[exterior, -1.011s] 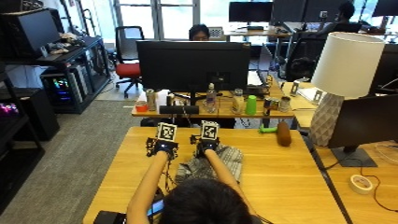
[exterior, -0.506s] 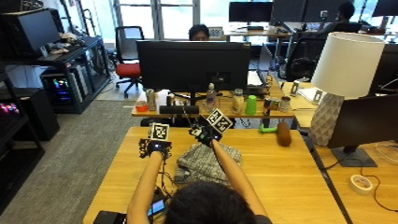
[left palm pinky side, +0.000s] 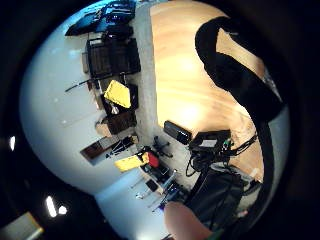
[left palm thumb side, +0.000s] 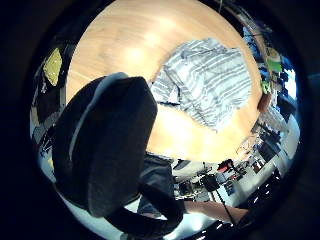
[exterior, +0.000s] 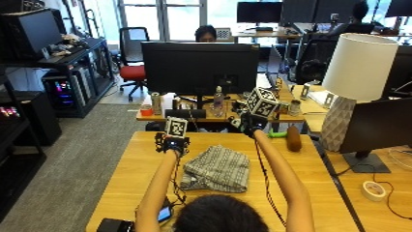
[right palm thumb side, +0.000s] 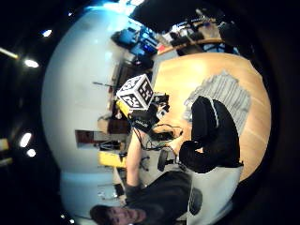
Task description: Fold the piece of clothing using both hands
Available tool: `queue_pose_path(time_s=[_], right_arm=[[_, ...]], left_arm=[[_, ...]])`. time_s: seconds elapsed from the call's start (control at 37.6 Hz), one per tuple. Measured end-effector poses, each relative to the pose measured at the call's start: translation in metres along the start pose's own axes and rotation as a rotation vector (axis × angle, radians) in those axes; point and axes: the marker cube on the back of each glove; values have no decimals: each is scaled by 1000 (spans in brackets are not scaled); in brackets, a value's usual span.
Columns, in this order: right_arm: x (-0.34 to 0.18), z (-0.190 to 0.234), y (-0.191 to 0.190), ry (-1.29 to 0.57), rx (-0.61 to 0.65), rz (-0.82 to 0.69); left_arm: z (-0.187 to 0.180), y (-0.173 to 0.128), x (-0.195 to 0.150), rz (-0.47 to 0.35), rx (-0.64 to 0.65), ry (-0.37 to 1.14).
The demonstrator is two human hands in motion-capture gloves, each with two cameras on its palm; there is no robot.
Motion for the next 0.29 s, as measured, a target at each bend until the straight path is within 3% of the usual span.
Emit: queue_pose_path(time_s=[0.05, 0.08, 0.16, 0.29], right_arm=[[6, -21, 11, 36, 32, 16], [10, -30, 16, 49, 47, 25], [21, -51, 30, 67, 82, 51], [54, -63, 41, 66, 83, 113]], left_arm=[[-3, 3, 9, 94, -37, -8], [-5, 5, 11, 96, -32, -12], [-14, 6, 14, -13, 29, -16], [-26, 14, 26, 77, 59, -3]])
